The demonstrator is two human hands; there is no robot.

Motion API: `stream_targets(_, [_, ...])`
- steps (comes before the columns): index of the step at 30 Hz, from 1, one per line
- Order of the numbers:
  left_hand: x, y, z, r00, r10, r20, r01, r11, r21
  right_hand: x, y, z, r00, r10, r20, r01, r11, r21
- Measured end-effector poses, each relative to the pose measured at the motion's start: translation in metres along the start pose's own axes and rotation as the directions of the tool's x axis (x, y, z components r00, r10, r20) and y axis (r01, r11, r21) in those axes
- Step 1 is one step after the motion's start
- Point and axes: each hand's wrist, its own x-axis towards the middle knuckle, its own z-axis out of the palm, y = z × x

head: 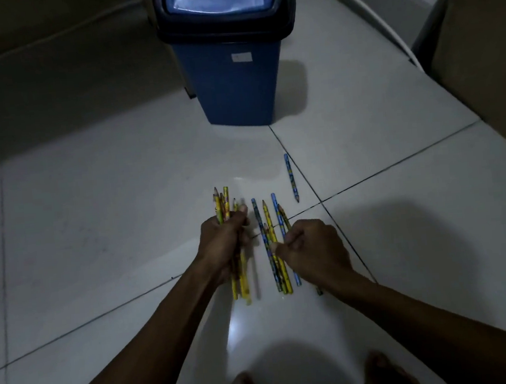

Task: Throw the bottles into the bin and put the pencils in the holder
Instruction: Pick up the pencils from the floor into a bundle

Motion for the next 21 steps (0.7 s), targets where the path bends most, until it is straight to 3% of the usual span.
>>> stream_targets(2, [0.004,-0.002,-0.006,0.996,0.033,-0.082,-0.026,0.995,0.092,0.001,0.008,-0.003,0.999,-0.013,-0.052,0.002,0.981,-0.194])
stream_targets(6, [0.004,-0.006,-0.007,0.997,0.047,-0.062,-0.039,0.991,0.126,0.003,0.014,0.001,1.0,-0.024,0.02,0.029,0.955,-0.294])
stream_targets(21, [-0.001,-0.005,-0.003,0.999,0.007,-0.042,-0.008,0.999,-0.034,-0.004,-0.001,0.002,0.995,0.084,0.057,-0.068,0.967,-0.247])
